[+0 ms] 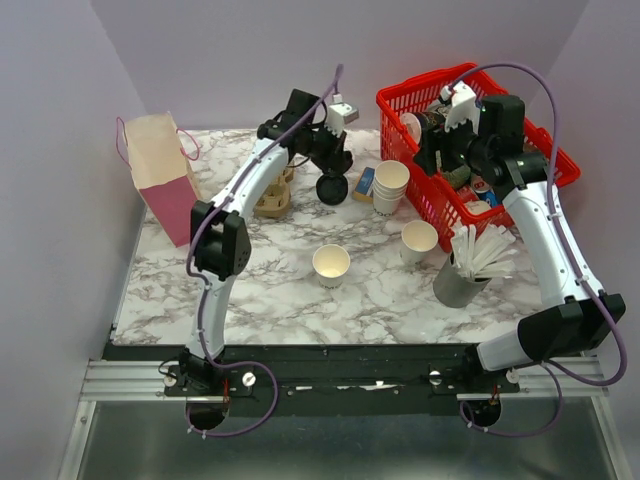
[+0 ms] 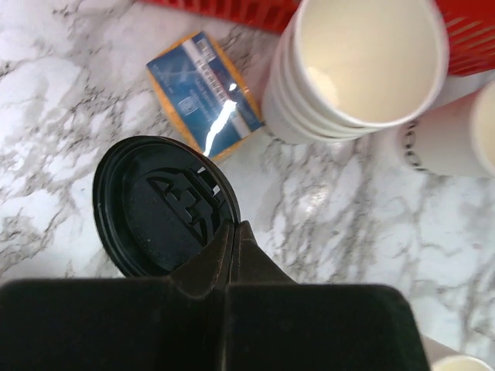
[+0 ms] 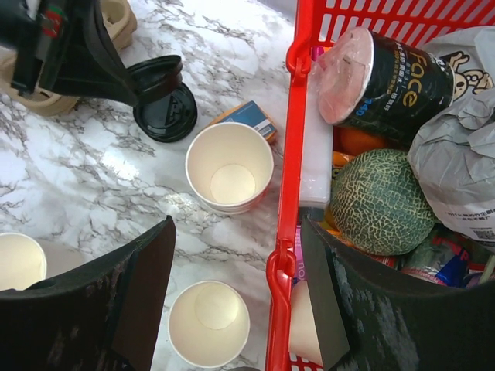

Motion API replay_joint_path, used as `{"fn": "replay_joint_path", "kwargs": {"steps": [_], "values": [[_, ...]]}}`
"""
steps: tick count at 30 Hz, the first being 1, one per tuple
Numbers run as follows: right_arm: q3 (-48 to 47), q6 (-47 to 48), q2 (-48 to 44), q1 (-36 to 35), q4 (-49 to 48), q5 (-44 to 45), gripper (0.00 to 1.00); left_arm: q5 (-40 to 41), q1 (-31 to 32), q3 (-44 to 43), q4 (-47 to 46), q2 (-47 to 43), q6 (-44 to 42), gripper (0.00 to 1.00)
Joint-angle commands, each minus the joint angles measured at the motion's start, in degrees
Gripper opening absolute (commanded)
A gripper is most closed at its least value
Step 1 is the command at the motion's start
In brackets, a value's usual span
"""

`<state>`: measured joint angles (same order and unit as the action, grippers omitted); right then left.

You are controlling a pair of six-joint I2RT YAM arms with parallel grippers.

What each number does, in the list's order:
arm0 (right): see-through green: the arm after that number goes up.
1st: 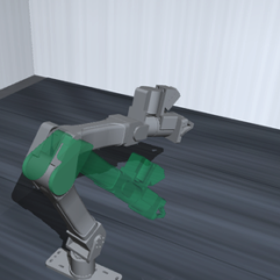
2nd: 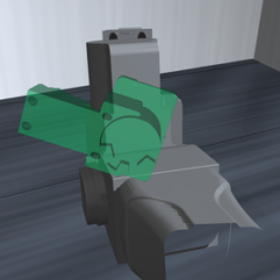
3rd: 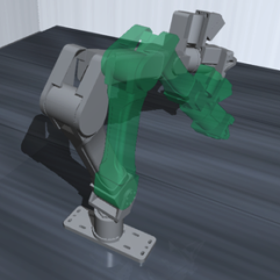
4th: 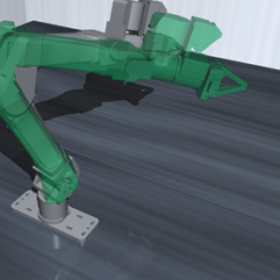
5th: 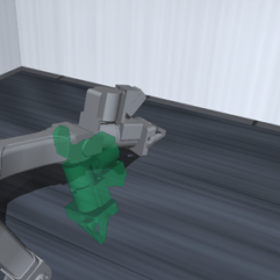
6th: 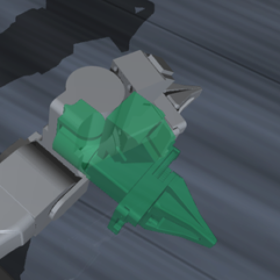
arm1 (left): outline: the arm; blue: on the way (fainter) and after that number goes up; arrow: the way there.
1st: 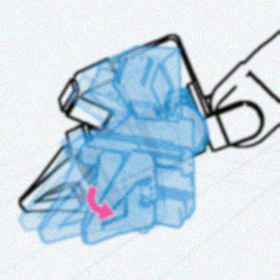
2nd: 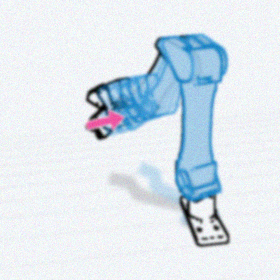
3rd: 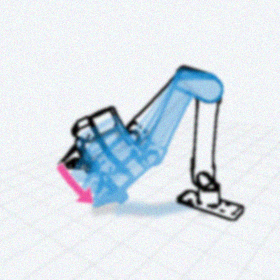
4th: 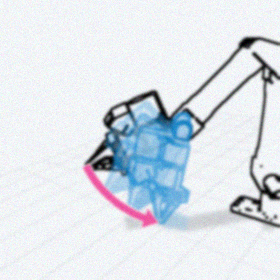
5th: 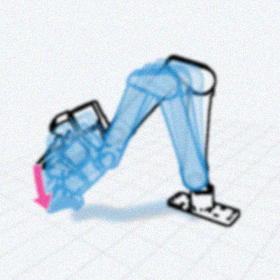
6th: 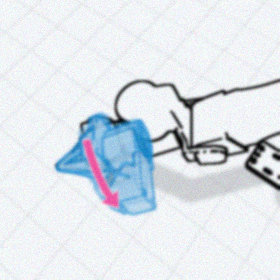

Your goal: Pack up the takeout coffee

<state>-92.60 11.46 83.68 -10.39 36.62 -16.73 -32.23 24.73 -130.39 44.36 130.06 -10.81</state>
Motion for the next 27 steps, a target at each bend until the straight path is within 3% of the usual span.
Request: {"fn": "replay_joint_path", "kwargs": {"steps": [1,3,4,5,6,7,8,9,10,17,27], "values": [[-1.62,0.93,-0.71,0.11,2.22,-6.90,0.75,-24.47,-6.08,11.50,-11.54,-11.11,19.56,0.00],[-1.19,1.89,-1.06,0.11,2.75,-11.89,0.77,-32.95,-7.93,20.82,-30.12,-15.43,30.53,0.00],[-1.10,2.33,-1.24,0.20,3.45,-13.83,0.79,-35.68,-8.64,32.53,-41.08,-19.71,48.33,0.00],[-0.75,3.38,-1.32,0.11,3.89,-15.94,0.79,-40.32,-9.69,38.05,-68.17,-20.97,58.52,0.00],[-0.57,3.91,-1.41,0.11,4.42,-20.14,0.79,-41.50,-10.05,42.54,-81.66,-21.51,68.19,0.00],[-0.48,4.70,-1.41,0.02,5.73,-22.44,0.79,-42.82,-10.14,47.46,-93.28,-19.86,88.74,0.00],[-0.31,6.45,-1.41,-0.07,6.52,-24.21,0.79,-43.87,-10.05,48.90,-116.98,-18.19,99.21,0.00],[-0.13,7.16,-1.15,-0.59,7.32,-27.18,0.79,-43.36,-10.05,49.78,-131.66,-15.91,113.58,0.00],[-0.13,7.86,-0.98,-0.85,9.15,-28.61,0.80,-43.36,-9.71,50.14,-141.47,-12.76,121.21,0.00],[4.70,11.39,-0.97,-3.67,11.29,-34.94,0.80,-43.71,-7.59,64.72,-141.57,-18.34,118.21,0.00],[17.97,7.26,-2.38,-9.46,-2.86,-35.65,0.80,-45.55,-6.71,79.93,-141.39,-26.87,115.49,0.00]]}}
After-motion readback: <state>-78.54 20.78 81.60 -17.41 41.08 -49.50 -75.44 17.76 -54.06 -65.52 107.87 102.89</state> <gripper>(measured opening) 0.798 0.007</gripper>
